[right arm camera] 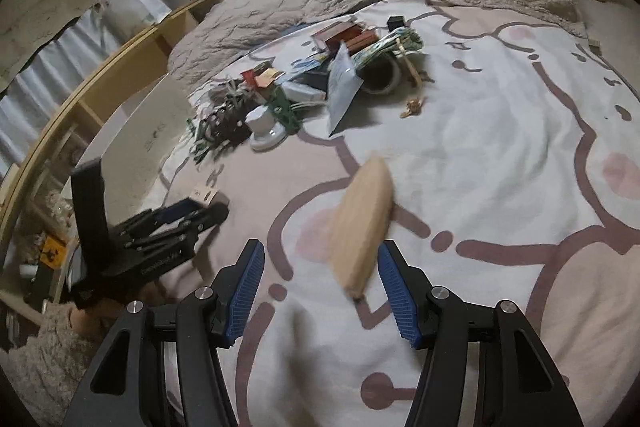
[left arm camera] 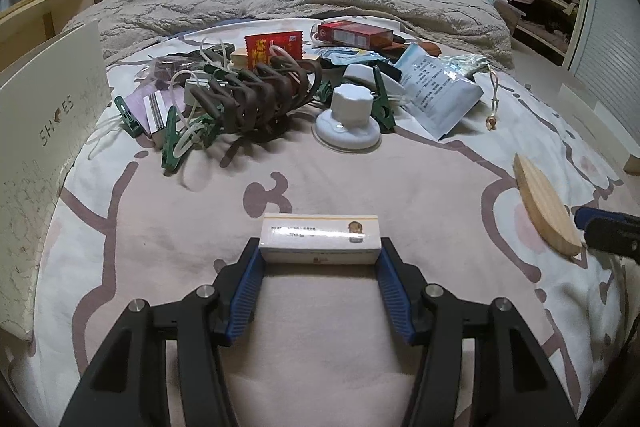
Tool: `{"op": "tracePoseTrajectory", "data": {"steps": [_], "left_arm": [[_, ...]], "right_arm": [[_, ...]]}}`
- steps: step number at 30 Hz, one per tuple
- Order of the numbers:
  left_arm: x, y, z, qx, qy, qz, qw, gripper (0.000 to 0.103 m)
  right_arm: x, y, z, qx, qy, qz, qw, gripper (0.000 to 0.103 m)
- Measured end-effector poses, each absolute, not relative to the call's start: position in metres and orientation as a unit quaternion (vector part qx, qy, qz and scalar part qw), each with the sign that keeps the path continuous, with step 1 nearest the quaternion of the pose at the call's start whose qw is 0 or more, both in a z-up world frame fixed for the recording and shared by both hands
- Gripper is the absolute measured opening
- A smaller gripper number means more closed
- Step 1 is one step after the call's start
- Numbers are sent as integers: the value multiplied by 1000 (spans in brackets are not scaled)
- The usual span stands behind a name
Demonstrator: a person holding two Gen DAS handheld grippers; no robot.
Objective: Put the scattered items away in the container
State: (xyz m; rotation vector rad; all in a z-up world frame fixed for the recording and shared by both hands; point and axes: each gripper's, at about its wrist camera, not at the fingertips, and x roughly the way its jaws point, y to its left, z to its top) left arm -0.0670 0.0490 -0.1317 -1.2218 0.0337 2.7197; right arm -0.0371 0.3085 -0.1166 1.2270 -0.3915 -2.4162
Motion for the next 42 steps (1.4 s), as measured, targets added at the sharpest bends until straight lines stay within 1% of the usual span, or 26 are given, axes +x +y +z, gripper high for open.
{"op": "tracePoseTrajectory", "data": {"steps": [2, 6, 8, 9, 10, 12, 17, 25, 26, 27, 29, 30, 31, 33, 37, 42], "left_arm": [[-67, 47, -133, -409, 6, 909, 81, 57], [-69, 42, -136, -415, -15, 905, 92, 63], [-71, 42, -137, -420, -21, 901, 105, 72], [-71, 44, -138, -423, -20, 899, 113, 81], [-72, 47, -139, -426, -13, 897, 118, 88], [-71, 52, -140, -427, 2, 897, 115, 91], [-70, 51, -139, -427, -1, 897, 115, 91], [-68, 48, -138, -418, -9, 901, 114, 89], [-67, 49, -137, -416, -7, 903, 111, 88], [-66, 48, -137, -414, -7, 904, 108, 86], [-66, 46, -136, -411, -13, 906, 104, 82], [-65, 44, -136, -409, -18, 907, 101, 78], [-65, 42, -135, -407, -22, 908, 98, 74], [-64, 40, -135, -404, -27, 909, 93, 70], [-63, 39, -134, -400, -28, 911, 92, 67], [-66, 39, -132, -402, -27, 910, 92, 67]], "right_arm": [[-41, 310, -118, 442, -145, -865, 187, 59], [-49, 309, -124, 449, -142, -869, 154, 59], [-52, 304, -126, 448, -129, -873, 143, 59], [-53, 302, -127, 447, -124, -875, 140, 59], [-54, 298, -128, 446, -119, -877, 136, 59], [-54, 293, -131, 441, -105, -883, 124, 59], [-54, 278, -135, 427, -52, -898, 94, 59], [-55, 269, -142, 408, -24, -911, 60, 59], [-54, 269, -141, 406, -24, -912, 58, 55], [-53, 270, -141, 404, -27, -913, 49, 45], [-52, 275, -141, 402, -37, -914, 37, 38], [-52, 275, -141, 401, -41, -915, 35, 35], [-51, 275, -141, 400, -41, -915, 34, 34], [-50, 273, -141, 396, -34, -917, 30, 34], [-47, 267, -142, 390, -16, -920, 26, 33], [-46, 266, -143, 386, -14, -922, 23, 33]]}}
